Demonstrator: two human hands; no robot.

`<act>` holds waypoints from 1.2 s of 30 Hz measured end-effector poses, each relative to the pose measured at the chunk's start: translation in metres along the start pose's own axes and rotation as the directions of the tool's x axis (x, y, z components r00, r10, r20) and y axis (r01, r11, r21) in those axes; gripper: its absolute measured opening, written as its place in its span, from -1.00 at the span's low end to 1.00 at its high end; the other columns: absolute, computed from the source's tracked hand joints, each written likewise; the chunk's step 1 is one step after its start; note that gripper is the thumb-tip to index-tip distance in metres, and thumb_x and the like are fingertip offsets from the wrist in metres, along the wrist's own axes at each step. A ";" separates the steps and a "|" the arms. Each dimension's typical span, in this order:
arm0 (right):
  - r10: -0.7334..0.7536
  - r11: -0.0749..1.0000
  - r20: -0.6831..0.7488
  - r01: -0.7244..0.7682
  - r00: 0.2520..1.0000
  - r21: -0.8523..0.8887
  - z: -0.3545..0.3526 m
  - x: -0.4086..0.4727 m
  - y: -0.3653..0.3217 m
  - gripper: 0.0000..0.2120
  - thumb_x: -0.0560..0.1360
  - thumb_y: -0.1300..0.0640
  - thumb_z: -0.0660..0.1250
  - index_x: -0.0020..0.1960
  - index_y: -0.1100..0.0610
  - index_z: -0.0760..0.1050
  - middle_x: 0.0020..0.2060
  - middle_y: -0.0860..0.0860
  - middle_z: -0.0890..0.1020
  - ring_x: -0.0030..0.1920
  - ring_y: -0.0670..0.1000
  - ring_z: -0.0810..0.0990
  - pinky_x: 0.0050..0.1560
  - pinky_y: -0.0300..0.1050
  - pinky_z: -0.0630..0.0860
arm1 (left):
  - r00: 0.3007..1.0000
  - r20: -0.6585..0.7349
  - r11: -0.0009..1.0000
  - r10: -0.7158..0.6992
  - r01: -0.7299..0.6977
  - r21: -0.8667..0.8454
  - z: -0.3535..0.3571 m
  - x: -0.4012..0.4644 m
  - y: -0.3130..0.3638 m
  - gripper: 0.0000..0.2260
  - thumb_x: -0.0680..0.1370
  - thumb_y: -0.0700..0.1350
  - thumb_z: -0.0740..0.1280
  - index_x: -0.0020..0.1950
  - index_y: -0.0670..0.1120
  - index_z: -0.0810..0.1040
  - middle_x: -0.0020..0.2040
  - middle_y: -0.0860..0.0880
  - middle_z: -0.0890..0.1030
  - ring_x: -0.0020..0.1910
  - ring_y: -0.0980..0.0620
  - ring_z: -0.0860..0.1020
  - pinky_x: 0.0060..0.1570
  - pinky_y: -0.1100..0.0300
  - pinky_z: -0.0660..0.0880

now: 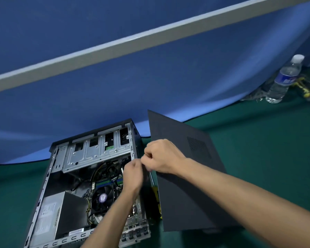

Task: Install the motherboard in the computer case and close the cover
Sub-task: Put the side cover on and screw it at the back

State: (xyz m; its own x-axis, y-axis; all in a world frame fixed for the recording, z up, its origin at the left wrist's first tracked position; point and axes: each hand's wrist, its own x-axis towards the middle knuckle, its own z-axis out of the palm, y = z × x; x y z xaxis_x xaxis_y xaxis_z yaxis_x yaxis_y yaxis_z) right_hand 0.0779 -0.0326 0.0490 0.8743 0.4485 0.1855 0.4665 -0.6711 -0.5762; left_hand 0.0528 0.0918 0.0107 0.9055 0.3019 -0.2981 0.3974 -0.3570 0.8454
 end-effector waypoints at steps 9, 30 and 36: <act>0.443 0.802 -0.320 -0.211 0.837 0.558 0.003 -0.009 -0.003 -0.58 0.51 0.17 0.24 -0.47 0.09 0.18 -0.59 0.00 0.33 -0.52 -0.04 0.29 -0.44 -0.04 0.26 | 0.890 0.438 0.809 -0.131 0.351 -0.471 0.021 -0.017 0.067 -0.56 0.62 0.16 0.07 -0.31 -0.04 0.48 -0.38 -0.06 0.48 -0.38 0.06 0.49 -0.31 0.21 0.41; 0.788 0.589 -0.222 -0.808 0.574 -0.003 -0.020 -0.024 0.020 -0.43 0.55 -0.17 0.20 0.39 0.18 0.21 0.32 0.20 0.39 0.33 0.21 0.32 0.25 0.06 0.30 | 0.972 0.156 0.908 -0.174 0.219 -0.356 -0.149 -0.005 0.069 -0.77 0.53 -0.11 0.35 0.05 -0.26 0.61 -0.09 -0.24 0.66 -0.29 -0.13 0.60 -0.26 0.09 0.56; 0.850 0.526 -0.096 -0.844 0.518 0.103 0.006 0.013 -0.020 -0.37 0.55 -0.29 0.10 0.27 0.26 0.31 0.11 0.16 0.56 0.08 0.20 0.55 -0.05 -0.01 0.45 | 0.985 0.048 0.890 -0.168 0.173 -0.423 -0.230 0.007 0.026 -0.78 0.51 -0.04 0.38 -0.06 -0.20 0.64 -0.15 -0.18 0.69 -0.25 -0.13 0.63 -0.22 0.11 0.56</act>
State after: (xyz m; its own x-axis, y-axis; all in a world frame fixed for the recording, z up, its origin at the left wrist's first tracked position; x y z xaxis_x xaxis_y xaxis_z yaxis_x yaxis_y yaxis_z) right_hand 0.0795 -0.0097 0.0584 0.8622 -0.3948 -0.3174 -0.5066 -0.6708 -0.5416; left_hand 0.0353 0.2880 0.1328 0.8319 0.3146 -0.4572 0.4469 0.1085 0.8880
